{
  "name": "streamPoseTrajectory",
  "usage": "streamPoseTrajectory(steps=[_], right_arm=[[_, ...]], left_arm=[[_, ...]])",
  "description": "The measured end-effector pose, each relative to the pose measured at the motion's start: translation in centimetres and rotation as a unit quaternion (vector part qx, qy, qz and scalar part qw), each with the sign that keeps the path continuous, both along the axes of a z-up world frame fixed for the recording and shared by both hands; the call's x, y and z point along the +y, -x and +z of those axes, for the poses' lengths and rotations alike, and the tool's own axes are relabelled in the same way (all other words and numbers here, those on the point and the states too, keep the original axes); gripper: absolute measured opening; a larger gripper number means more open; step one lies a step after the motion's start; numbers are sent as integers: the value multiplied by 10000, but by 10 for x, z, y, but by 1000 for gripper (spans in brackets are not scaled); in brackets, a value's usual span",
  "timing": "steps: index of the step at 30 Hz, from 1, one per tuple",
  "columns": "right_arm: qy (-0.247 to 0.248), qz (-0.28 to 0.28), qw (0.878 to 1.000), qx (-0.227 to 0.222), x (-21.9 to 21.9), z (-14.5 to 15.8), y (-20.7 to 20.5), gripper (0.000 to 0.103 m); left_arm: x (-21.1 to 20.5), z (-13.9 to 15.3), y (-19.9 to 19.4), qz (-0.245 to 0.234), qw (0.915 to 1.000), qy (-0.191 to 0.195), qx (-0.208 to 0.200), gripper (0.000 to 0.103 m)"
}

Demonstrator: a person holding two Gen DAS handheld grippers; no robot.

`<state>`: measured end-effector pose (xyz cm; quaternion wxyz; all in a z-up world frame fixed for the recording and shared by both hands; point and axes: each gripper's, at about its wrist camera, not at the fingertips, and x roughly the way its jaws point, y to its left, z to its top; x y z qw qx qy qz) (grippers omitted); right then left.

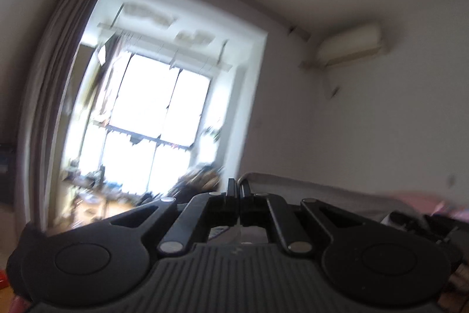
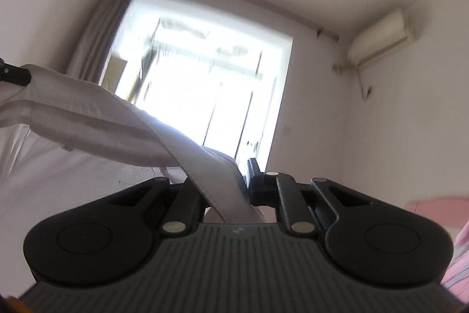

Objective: Fold clothes

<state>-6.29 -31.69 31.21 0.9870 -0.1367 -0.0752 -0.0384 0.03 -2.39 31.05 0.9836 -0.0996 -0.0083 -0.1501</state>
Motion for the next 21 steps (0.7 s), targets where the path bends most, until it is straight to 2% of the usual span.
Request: streamPoseTrajectory(steps=[5, 10, 14, 16, 21], right_arm=[[65, -208, 9947, 1007, 6, -65, -122, 9], [42, -352, 9769, 2109, 16, -164, -235, 9], [-118, -423, 9569, 2869, 18, -242, -290, 9], [-222, -455, 9453, 3223, 19, -278, -314, 9], [-490, -521, 9106, 4071, 20, -367, -373, 9]], left_arm=[[-10, -81, -100, 296, 9966, -405, 660, 2], [-20, -176, -189, 444, 9845, -799, 1499, 2], [-22, -262, -248, 512, 9678, -990, 2258, 3], [-23, -302, -276, 583, 9567, -1068, 2643, 3], [-26, -376, -320, 688, 9312, -1246, 3355, 6]])
